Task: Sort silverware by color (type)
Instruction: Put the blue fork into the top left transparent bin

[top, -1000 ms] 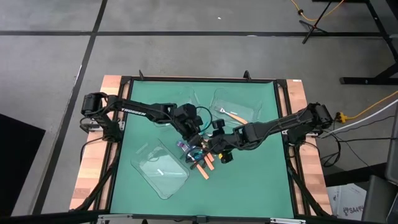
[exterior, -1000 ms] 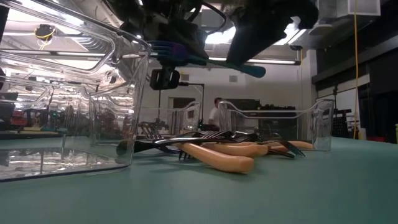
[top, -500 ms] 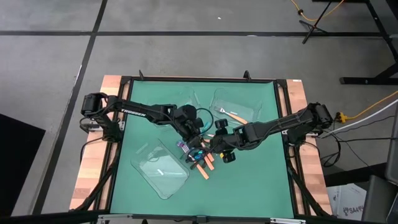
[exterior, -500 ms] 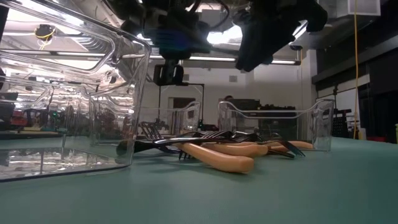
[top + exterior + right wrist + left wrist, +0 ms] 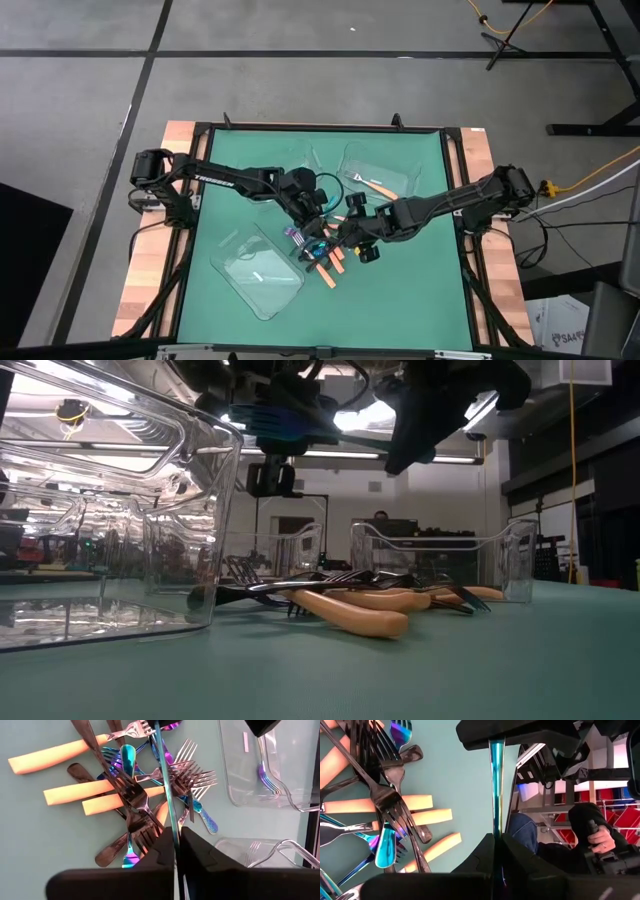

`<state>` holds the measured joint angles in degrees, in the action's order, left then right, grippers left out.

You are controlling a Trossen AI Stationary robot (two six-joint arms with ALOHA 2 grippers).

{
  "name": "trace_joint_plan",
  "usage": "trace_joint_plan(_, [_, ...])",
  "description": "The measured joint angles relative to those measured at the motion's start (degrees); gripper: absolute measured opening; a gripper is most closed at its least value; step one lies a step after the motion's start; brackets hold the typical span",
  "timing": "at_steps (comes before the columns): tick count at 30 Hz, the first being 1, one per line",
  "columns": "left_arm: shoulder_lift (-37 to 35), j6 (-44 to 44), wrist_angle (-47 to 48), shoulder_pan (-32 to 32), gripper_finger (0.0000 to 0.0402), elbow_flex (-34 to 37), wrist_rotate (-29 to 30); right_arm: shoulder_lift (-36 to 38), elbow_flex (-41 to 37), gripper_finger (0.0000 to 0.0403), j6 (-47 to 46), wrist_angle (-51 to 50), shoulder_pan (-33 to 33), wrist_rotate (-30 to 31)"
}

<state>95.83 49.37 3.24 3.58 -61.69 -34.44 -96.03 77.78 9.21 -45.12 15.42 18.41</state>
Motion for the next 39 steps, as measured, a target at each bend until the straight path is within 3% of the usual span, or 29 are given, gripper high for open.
trace_joint_plan(6, [0.0, 0.01, 0.07, -0.12, 0.0024, 0.0, 0.2, 0.0, 0.0, 0.0004, 0.09, 0.0, -0.02, -1.52])
trace_joint_plan(15, [0.02, -0.14, -0.87, 0.04, 0.0073, 0.0, 1.14, 0.02, 0.0, 0.0001, 0.03, 0.04, -0.07, -1.48])
trace_joint_plan(21, [-1.04, -0.34, -4.02, 1.47, 0.0076, 0.0, 0.84, 0.07, 0.02, 0.0001, 0.03, -1.24, -0.07, -1.41])
trace_joint_plan(33, [-14.03, -8.78, -1.17, 8.42, 0.0075, -0.07, 2.38, 0.07, 0.02, 0.0001, -0.48, -1.12, -0.07, -1.48])
trace_joint_plan(39, [-23.51, -22.54, 7.5, 10.02, 0.0075, -0.07, 10.36, 0.07, 0.02, 0.0001, -5.59, 4.31, -0.07, -1.45])
